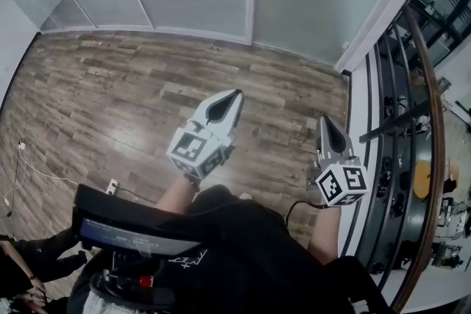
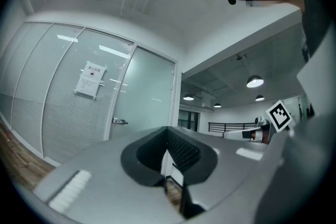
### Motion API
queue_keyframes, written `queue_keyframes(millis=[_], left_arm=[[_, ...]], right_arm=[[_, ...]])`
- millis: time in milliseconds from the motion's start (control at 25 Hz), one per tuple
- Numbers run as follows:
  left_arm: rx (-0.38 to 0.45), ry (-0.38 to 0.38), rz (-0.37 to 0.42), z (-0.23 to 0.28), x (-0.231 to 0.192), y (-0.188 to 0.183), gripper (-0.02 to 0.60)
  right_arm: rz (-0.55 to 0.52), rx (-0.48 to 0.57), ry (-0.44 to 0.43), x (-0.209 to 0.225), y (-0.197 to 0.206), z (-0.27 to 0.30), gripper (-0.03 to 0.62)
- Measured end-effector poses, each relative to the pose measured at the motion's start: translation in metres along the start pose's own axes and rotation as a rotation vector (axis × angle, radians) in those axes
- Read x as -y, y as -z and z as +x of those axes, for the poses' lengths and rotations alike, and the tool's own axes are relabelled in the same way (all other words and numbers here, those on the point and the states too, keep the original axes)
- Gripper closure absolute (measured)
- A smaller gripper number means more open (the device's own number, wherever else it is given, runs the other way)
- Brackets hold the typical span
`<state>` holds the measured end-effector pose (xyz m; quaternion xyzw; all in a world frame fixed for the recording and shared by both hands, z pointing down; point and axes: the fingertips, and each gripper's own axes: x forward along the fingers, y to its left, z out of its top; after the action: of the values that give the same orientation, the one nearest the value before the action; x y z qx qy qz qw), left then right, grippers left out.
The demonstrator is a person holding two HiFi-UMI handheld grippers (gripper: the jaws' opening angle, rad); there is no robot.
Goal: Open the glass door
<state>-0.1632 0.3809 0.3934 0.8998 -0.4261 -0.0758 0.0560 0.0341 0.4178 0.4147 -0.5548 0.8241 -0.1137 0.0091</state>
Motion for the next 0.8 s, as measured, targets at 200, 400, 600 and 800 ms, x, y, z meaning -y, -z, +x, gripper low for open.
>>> queue_keyframes(millis=[200, 400, 600, 800], left_arm=[[-0.001, 0.0, -0.018, -0.002, 0.004, -0.001, 0.581], [-0.008, 0.017, -0.028, -0.001, 0.005, 0.001, 0.581], [-0.036, 0.004, -0.022, -0.003, 0.012, 0.004, 0.581], [0.002, 0.003, -0.015, -0.001, 0.004, 0.004, 0.581]], right_arm=[[0.011, -0.004, 0.014, 0.005, 0.0, -0.008, 0.592], [0.018, 0.0, 0.013, 0.005, -0.001, -0.006, 0.592], [0.008, 0.011, -0.005, 0.001, -0.003, -0.015, 0.592], [0.012, 0.009, 0.018, 0.001, 0.002, -0.016, 0.591]])
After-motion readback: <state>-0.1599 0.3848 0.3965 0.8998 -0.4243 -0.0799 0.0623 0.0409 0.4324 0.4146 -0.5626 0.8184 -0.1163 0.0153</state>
